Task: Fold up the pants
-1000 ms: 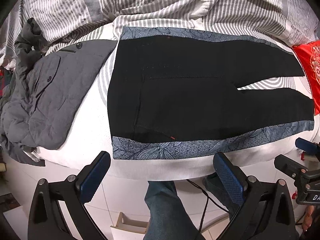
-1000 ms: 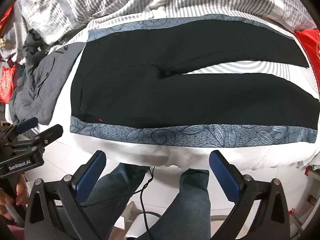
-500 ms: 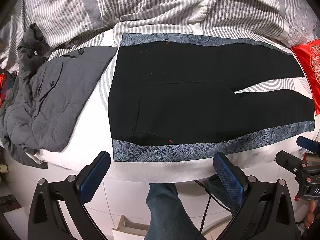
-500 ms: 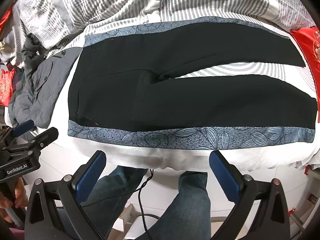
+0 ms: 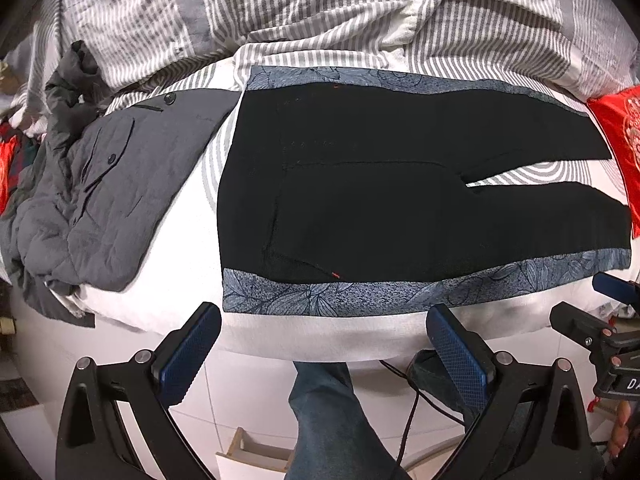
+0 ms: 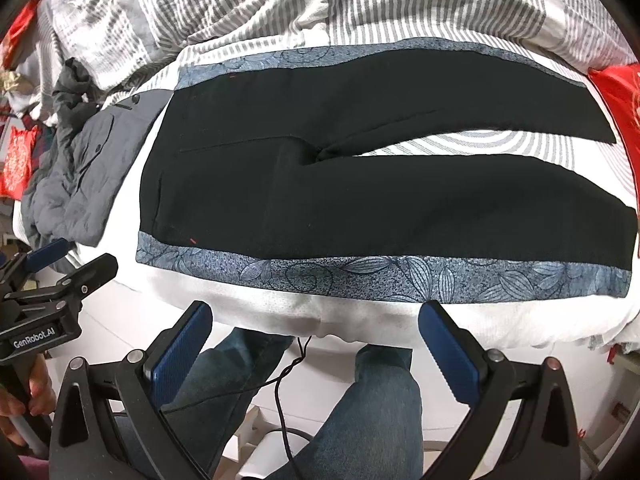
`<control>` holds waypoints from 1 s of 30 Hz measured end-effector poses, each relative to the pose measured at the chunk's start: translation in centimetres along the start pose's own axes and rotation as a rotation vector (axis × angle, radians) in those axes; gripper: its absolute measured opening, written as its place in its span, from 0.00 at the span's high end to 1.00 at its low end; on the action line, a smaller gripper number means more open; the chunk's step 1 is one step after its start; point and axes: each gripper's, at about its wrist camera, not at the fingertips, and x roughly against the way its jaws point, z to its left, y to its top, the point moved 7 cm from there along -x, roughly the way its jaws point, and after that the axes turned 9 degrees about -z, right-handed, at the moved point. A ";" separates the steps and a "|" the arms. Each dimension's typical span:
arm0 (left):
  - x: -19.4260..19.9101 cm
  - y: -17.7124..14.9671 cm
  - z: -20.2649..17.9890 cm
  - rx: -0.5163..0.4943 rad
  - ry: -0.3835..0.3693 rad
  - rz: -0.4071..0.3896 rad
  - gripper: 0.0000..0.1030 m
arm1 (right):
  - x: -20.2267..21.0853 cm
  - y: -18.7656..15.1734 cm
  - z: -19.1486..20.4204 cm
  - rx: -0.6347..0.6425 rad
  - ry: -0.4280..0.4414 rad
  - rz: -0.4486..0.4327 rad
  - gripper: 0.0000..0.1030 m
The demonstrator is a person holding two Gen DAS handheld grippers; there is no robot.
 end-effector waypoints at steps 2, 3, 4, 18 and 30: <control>0.0 -0.3 -0.2 0.033 -0.002 -0.003 0.00 | 0.1 -0.2 -0.2 0.029 0.009 0.000 0.00; -0.1 -0.4 -0.3 0.050 -0.005 -0.002 0.00 | 0.1 -0.3 -0.4 0.045 0.014 0.000 0.00; -0.1 -0.6 -0.4 0.070 -0.006 -0.003 0.00 | 0.2 -0.5 -0.6 0.064 0.019 0.000 0.00; -1.8 -4.4 2.8 0.433 -0.069 0.037 0.00 | -2.7 -3.2 -2.6 -0.299 0.405 0.126 0.00; -11.9 -7.8 4.7 0.488 -0.223 0.064 0.00 | -13.3 -7.2 -2.4 -0.590 0.522 0.101 0.32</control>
